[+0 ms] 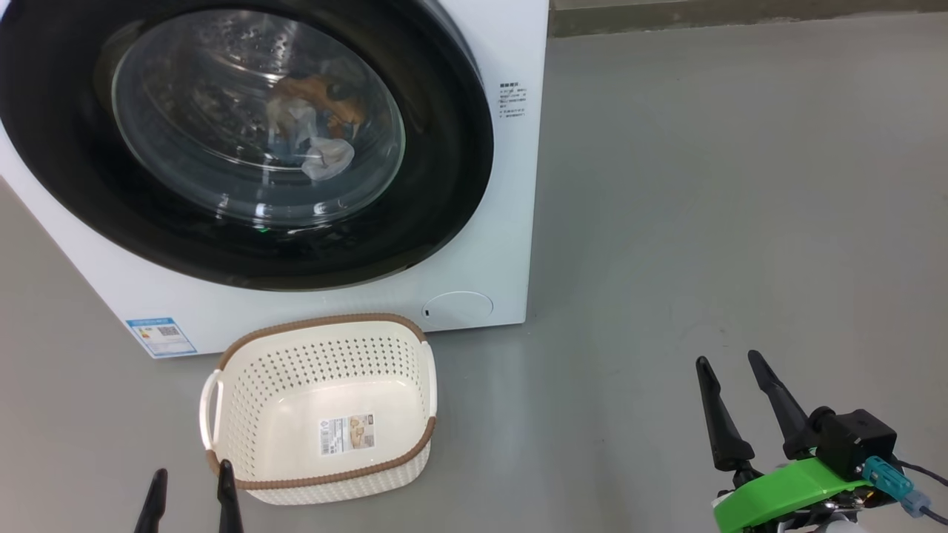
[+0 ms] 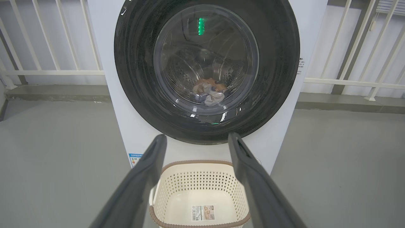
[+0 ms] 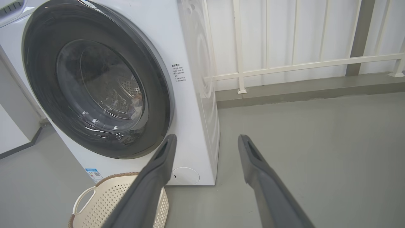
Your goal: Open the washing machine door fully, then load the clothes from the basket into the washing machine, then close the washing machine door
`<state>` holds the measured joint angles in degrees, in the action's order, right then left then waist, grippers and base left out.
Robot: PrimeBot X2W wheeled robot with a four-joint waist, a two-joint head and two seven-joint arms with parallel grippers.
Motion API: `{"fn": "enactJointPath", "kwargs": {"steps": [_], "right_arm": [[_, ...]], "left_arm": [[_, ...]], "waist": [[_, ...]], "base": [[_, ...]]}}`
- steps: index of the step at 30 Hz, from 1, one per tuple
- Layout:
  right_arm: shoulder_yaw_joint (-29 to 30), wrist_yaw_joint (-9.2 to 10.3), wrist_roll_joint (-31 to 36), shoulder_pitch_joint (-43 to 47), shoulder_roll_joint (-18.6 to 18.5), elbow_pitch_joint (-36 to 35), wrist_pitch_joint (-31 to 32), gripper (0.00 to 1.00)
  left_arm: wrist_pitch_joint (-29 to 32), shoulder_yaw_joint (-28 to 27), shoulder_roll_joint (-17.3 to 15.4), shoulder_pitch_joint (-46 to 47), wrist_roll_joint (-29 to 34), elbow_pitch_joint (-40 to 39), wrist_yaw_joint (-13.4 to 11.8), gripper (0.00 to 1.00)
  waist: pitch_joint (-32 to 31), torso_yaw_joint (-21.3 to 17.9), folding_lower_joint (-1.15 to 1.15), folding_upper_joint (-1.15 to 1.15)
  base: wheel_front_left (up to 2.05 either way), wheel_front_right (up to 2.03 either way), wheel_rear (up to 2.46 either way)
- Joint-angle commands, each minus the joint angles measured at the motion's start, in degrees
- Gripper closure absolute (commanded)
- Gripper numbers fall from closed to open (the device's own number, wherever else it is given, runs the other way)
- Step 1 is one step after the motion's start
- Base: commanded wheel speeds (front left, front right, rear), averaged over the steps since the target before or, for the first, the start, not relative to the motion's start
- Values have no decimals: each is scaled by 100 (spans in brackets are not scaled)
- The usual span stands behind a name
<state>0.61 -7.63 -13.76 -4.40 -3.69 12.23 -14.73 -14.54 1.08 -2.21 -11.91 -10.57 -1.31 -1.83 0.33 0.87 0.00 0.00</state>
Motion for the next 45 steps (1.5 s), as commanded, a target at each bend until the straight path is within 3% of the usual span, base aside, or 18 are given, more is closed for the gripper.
{"fn": "enactJointPath", "kwargs": {"steps": [1,9,10,21,26,45], "right_arm": [[-134,14,46,18,9,-113,-27,0],[-86,14,49,20,27,-123,-27,0],[33,0,-1,93,13,12,0,100],[58,1,-437,153,22,290,131,100],[77,1,-748,138,25,289,212,100],[157,3,-1880,85,33,274,514,100]], "left_arm": [[-46,-169,-66,50,48,-170,-44,0],[-46,-127,-66,33,65,-230,-40,0],[0,42,-3,-81,39,-66,-1,100],[112,88,43,-6,-453,243,40,100],[173,82,15,76,-804,308,77,100],[406,46,-67,366,-2058,538,222,100]], "waist": [[-5,7,0,0],[5,28,0,0],[4,28,0,0],[-9,23,13,0],[2,19,1,0],[0,2,0,0]], "base": [[0,0,0],[0,0,0],[0,0,0],[0,0,0],[0,0,0],[0,0,0]]}}
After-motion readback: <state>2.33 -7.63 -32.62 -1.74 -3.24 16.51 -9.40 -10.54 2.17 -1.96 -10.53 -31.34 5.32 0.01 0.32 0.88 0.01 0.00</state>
